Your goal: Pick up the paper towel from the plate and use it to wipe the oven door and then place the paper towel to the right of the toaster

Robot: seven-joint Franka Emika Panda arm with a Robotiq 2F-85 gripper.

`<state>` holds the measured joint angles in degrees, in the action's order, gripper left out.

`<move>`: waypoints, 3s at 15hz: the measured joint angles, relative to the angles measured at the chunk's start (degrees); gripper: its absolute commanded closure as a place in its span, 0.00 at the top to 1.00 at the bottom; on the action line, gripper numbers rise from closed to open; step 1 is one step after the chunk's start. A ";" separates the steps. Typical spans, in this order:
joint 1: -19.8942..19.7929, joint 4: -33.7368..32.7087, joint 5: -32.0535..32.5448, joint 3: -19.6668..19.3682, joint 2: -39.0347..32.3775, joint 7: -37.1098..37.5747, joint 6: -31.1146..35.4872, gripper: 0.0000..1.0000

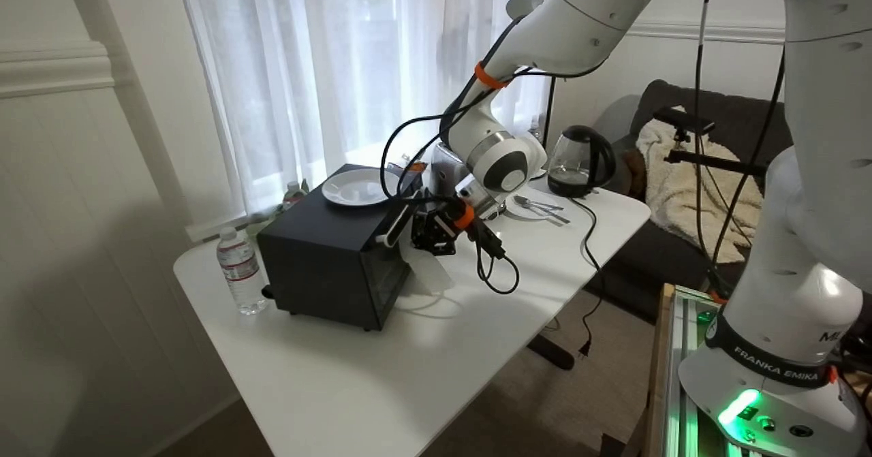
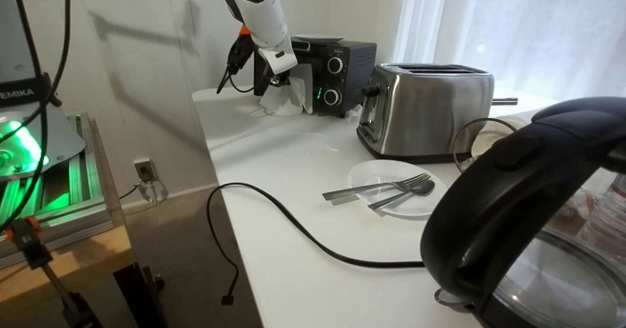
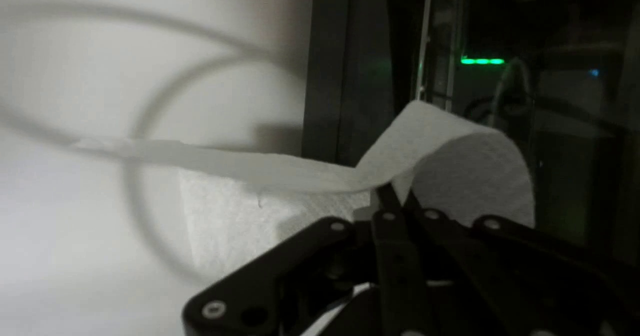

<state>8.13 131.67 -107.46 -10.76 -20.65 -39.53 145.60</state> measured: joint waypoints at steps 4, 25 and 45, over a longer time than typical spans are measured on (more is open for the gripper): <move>-0.06 0.21 3.62 4.35 -0.30 0.00 -0.67 0.00; -10.88 7.44 7.04 4.40 11.23 -2.15 -16.52 0.00; -8.29 8.51 0.63 6.61 11.37 -4.69 -10.00 0.00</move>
<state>-0.16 140.18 -106.82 -4.15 -9.29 -44.22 135.60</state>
